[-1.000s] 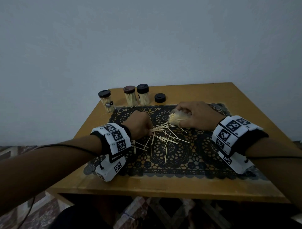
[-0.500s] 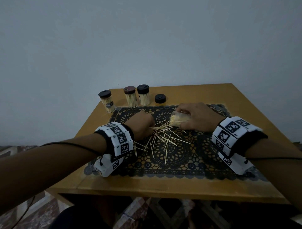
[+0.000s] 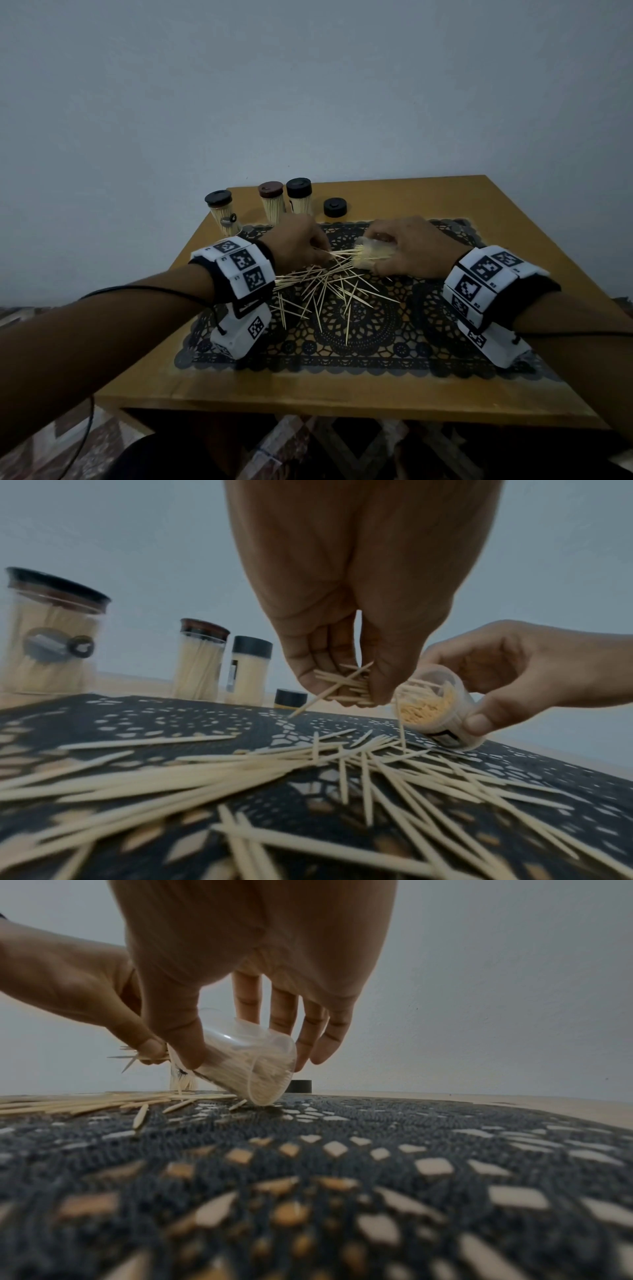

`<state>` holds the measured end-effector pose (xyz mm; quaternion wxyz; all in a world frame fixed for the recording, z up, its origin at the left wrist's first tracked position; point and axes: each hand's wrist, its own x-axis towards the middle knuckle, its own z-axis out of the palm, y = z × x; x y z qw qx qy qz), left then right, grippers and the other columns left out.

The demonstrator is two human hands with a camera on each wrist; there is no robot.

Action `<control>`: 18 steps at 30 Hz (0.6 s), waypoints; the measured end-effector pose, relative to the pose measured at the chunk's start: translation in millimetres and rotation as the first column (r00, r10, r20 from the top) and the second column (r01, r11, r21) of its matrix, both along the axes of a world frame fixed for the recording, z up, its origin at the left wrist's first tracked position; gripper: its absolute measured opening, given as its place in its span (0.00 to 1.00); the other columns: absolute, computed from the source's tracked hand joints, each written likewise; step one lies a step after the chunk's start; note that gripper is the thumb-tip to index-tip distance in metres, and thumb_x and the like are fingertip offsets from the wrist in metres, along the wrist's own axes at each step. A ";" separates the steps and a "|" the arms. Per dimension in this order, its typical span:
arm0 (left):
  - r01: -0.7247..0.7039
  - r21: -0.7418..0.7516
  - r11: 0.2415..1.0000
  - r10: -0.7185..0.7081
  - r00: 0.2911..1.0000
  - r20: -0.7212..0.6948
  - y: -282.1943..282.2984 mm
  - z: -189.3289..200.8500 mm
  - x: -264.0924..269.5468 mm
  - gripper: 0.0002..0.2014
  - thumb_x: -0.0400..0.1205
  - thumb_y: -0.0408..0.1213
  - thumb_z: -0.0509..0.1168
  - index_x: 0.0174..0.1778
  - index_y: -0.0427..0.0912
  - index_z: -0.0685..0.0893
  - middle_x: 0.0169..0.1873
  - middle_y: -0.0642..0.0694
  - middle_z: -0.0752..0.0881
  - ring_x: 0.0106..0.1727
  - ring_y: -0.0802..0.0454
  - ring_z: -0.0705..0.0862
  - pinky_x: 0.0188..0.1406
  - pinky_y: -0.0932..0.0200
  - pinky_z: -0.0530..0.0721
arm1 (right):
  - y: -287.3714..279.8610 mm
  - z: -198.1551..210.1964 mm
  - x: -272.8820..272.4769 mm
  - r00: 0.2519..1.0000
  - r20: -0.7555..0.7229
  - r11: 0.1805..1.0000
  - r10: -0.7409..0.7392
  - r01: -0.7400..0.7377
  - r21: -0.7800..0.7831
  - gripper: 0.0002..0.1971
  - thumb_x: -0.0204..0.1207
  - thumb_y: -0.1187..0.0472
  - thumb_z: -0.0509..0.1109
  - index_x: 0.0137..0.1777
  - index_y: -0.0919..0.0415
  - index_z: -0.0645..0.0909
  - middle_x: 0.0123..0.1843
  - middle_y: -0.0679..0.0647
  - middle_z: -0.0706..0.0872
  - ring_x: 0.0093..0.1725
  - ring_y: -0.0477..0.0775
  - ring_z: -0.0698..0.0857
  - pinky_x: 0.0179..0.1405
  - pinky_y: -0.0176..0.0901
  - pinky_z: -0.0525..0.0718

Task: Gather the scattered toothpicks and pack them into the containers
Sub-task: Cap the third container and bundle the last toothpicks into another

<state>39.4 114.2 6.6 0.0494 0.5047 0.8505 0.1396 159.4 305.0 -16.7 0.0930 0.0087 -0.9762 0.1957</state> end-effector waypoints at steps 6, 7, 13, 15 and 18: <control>0.079 -0.030 0.996 -0.081 0.991 -0.106 25.9 -1.5 14.2 0.09 0.78 0.40 0.73 0.48 0.38 0.89 0.40 0.48 0.87 0.37 0.57 0.79 0.31 0.69 0.69 | -3.1 1.7 -0.5 0.999 0.032 1.000 -0.010 0.011 -0.003 0.24 0.66 0.52 0.82 0.61 0.53 0.83 0.50 0.50 0.85 0.45 0.51 0.83 0.41 0.41 0.77; 0.076 0.005 0.997 -0.074 0.990 -0.120 29.2 -1.9 15.2 0.09 0.76 0.39 0.74 0.48 0.38 0.87 0.40 0.50 0.84 0.39 0.56 0.79 0.33 0.67 0.69 | -2.9 1.7 -0.7 0.999 0.035 1.000 -0.013 0.013 -0.003 0.24 0.65 0.52 0.82 0.61 0.54 0.82 0.50 0.51 0.85 0.45 0.51 0.83 0.41 0.42 0.77; 0.015 0.298 0.955 -0.043 0.995 0.087 27.7 -2.8 15.5 0.12 0.74 0.29 0.74 0.50 0.38 0.80 0.42 0.47 0.87 0.43 0.54 0.85 0.39 0.67 0.82 | 0.0 -1.5 -1.5 1.000 -0.007 0.999 -0.020 0.019 -0.032 0.24 0.65 0.53 0.82 0.60 0.55 0.83 0.50 0.51 0.86 0.46 0.52 0.84 0.43 0.43 0.80; -0.021 0.308 0.951 -0.006 0.996 0.086 22.1 -2.5 13.8 0.10 0.78 0.30 0.70 0.53 0.38 0.81 0.46 0.46 0.86 0.47 0.53 0.84 0.45 0.61 0.81 | 1.0 -2.3 -2.2 1.000 -0.016 0.999 -0.022 0.021 -0.032 0.24 0.65 0.53 0.82 0.60 0.56 0.83 0.50 0.50 0.85 0.46 0.51 0.83 0.43 0.42 0.79; -0.122 0.181 0.976 0.102 0.988 0.118 14.2 -7.2 6.4 0.14 0.81 0.32 0.65 0.63 0.40 0.79 0.55 0.44 0.85 0.56 0.48 0.82 0.53 0.57 0.80 | 2.8 -3.3 -2.8 0.999 -0.043 0.999 -0.020 0.018 -0.035 0.24 0.65 0.52 0.82 0.60 0.57 0.83 0.52 0.51 0.86 0.47 0.51 0.83 0.44 0.43 0.80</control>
